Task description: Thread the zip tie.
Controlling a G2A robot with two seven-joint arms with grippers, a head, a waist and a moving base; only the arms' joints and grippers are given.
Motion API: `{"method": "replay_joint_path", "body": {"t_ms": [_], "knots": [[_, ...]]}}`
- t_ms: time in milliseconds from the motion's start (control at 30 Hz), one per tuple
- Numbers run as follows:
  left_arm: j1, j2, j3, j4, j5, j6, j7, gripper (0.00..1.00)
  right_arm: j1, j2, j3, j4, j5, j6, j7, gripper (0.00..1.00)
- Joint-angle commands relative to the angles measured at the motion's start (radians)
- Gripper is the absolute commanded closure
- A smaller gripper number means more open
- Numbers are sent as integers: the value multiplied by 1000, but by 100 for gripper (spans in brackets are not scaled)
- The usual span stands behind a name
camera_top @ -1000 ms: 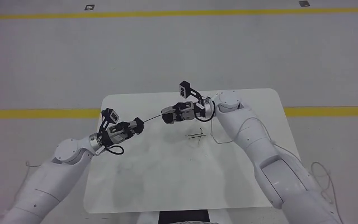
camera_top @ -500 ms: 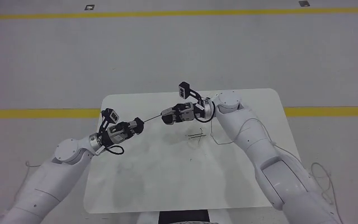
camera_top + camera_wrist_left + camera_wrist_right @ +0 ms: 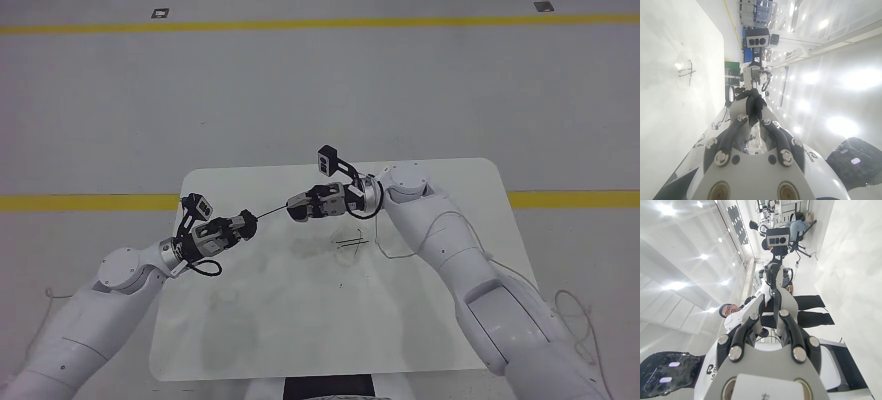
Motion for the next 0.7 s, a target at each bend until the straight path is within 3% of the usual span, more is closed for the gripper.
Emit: {"method": "replay_joint_path", "body": {"t_ms": [0, 200, 267, 633, 667], "knots": [[0, 0, 0, 0, 0, 0, 0, 100, 1, -1, -1, 2, 1, 0, -1, 87], [0, 0, 0, 0, 0, 0, 0, 100, 3, -3, -4, 6, 4, -1, -7, 91], [0, 0, 0, 0, 0, 0, 0, 100, 3, -4, -5, 7, 5, -1, -10, 100], [0, 0, 0, 0, 0, 0, 0, 100, -1, -3, -5, 8, 5, 1, -8, 100], [0, 0, 0, 0, 0, 0, 0, 92, -1, -3, -4, 9, 5, 1, -9, 100]]}}
